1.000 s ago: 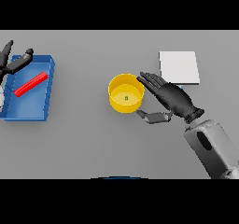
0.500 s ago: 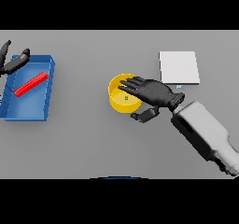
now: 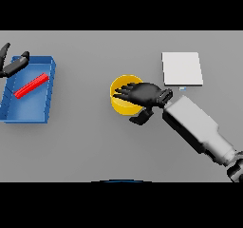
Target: Pick up the red beaker and tilt it to pour out 1 green nut into yellow bowl. Pick up the yellow bowl and place it on the metallic measuring scale.
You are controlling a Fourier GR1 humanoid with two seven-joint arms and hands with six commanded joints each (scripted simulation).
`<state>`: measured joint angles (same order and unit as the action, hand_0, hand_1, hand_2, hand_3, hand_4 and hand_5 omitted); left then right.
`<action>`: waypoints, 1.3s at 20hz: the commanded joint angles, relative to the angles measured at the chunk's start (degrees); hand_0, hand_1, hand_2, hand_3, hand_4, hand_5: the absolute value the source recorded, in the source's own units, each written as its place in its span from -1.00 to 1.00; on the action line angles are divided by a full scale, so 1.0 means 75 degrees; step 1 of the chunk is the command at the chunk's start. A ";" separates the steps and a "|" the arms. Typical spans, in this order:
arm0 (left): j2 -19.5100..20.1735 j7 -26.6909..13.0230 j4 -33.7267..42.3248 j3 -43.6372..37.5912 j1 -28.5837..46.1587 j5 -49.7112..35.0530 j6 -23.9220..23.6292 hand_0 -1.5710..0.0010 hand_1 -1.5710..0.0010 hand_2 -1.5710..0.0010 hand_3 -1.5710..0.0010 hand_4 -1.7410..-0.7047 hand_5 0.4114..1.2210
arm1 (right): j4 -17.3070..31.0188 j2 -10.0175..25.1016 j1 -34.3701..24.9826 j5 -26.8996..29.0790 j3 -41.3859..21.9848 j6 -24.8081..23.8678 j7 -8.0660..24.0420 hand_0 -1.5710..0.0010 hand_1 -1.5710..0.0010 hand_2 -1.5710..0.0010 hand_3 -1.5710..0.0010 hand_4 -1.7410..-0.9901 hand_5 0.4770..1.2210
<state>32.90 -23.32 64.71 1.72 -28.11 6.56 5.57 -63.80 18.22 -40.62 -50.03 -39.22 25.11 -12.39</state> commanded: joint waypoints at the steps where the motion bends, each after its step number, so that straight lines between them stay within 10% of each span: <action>1: 0.0032 -0.0017 -0.0059 -0.0025 -0.0030 -0.0020 0.0050 1.00 1.00 1.00 1.00 0.81 -0.28 | 0.0179 -0.0024 -0.0056 -0.0031 -0.0020 -0.0033 -0.0030 1.00 1.00 1.00 0.99 0.48 -0.46; 7: 0.0069 0.0038 -0.0101 -0.0012 -0.0073 0.0030 0.0057 1.00 1.00 1.00 1.00 0.83 -0.26 | 0.0624 -0.0154 -0.0179 -0.0095 -0.0064 -0.0062 0.0033 0.94 0.92 0.89 0.83 0.28 -0.11; 11: 0.0061 0.0005 -0.0049 -0.0005 -0.0115 0.0023 0.0054 1.00 1.00 1.00 1.00 0.84 -0.26 | 0.0492 -0.0128 -0.0140 -0.0042 -0.0084 -0.0112 -0.0255 -0.09 -0.05 -0.01 0.13 -0.34 0.55; 15: 0.0023 -0.0009 -0.0129 0.0072 -0.0116 0.0117 0.0033 1.00 1.00 1.00 1.00 0.85 -0.26 | 0.0341 -0.0048 -0.0135 0.0063 -0.0064 0.0119 -0.0202 -0.63 -0.61 -0.51 -0.31 -0.72 0.81; 26: 0.0059 0.0055 0.0056 0.0109 -0.0007 0.0143 0.0008 1.00 1.00 1.00 1.00 0.87 -0.27 | -0.0555 0.0497 -0.0304 0.0577 0.0263 0.0924 0.0120 -0.97 -0.97 -0.86 -0.48 -0.98 0.98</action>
<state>33.34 -22.96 65.12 2.54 -28.13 7.62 5.65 -67.97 22.01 -42.95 -45.70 -37.22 32.03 -11.45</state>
